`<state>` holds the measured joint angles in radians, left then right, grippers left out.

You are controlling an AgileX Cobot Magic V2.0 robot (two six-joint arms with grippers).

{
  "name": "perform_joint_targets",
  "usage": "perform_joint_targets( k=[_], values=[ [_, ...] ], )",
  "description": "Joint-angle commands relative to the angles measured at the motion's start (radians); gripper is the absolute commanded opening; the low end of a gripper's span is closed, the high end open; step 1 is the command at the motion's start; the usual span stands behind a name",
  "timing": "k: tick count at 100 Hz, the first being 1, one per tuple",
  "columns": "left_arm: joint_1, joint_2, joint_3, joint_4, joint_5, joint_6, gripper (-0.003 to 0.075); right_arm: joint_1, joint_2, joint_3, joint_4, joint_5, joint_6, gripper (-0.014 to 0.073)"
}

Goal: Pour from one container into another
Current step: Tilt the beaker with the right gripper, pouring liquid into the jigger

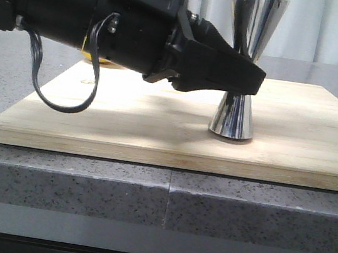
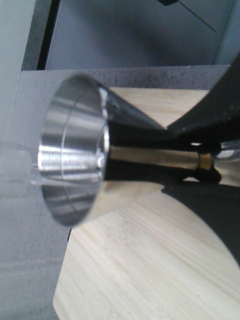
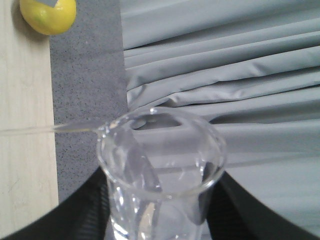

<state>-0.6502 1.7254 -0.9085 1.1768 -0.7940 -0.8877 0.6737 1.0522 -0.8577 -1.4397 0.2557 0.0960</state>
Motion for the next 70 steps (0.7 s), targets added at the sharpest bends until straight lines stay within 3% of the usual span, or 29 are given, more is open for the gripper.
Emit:
perform_joint_targets(
  k=[1, 70],
  values=[
    [0.0, -0.054, -0.026, -0.045, -0.066, -0.006, -0.0021, -0.002, -0.026, -0.038, -0.038, 0.004, -0.005, 0.024],
    [0.0, -0.054, -0.026, -0.045, -0.066, -0.006, -0.0021, -0.002, -0.026, -0.038, -0.085, 0.004, -0.005, 0.024]
  ],
)
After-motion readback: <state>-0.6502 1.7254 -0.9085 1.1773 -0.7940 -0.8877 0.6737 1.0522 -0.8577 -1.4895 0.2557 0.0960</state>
